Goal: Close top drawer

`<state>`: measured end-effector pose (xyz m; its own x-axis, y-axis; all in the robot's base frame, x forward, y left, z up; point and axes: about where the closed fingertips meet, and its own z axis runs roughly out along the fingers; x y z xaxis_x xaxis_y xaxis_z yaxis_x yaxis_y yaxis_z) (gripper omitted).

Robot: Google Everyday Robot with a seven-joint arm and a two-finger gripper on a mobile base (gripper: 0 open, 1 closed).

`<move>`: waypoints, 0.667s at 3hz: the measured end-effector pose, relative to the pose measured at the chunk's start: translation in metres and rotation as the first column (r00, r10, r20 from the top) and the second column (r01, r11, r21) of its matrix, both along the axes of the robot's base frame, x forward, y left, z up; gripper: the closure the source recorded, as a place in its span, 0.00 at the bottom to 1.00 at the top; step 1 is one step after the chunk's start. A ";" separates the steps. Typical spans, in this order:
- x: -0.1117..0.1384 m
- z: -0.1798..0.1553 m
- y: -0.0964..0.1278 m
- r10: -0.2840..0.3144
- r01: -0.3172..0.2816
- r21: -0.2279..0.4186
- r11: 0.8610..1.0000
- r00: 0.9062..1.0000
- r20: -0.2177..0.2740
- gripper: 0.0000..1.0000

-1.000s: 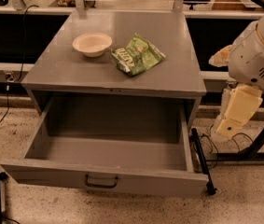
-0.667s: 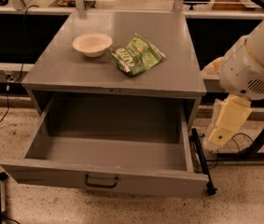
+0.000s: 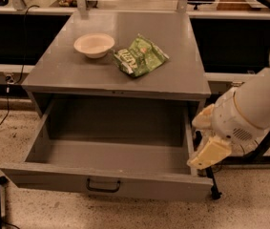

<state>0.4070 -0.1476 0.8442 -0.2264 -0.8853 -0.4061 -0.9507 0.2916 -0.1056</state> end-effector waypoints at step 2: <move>-0.007 -0.031 0.002 -0.059 0.057 0.057 0.997 0.998 0.035 0.80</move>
Offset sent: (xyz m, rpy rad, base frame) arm -0.0088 0.0023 -0.0251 0.0455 -0.0190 -0.0407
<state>0.3998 -0.1452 0.8136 -0.2609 -0.8468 -0.4636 -0.9276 0.3529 -0.1225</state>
